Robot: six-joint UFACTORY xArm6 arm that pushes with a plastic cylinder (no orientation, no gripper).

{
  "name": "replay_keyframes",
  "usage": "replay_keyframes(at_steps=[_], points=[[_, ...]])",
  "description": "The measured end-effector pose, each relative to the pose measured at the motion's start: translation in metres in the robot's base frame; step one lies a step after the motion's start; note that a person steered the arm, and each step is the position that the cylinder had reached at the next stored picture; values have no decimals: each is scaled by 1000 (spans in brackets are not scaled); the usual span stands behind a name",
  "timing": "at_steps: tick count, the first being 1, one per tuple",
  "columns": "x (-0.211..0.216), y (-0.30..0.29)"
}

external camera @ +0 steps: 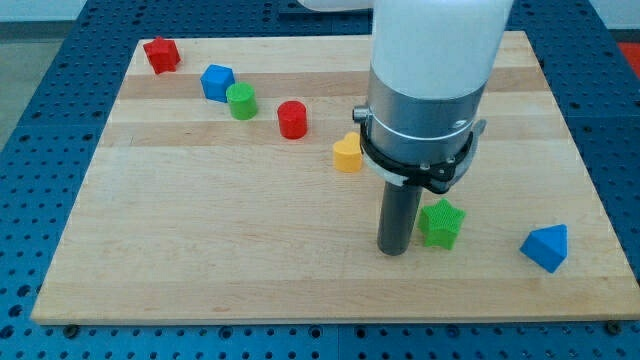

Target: Push the blue triangle parallel to the right of the yellow hexagon

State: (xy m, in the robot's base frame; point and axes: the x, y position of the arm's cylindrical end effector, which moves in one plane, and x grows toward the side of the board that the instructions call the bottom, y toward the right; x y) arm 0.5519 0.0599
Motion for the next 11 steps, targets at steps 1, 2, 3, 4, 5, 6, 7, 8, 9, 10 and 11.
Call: replay_keyframes(at_steps=[1,2,3,4,5,6,7,8,9,10,11], points=[[0,0],[-1,-4],[14,-9],[49,17],[62,89],[62,162],[51,183],[46,163],[-1,143],[-54,129],[-54,125]])
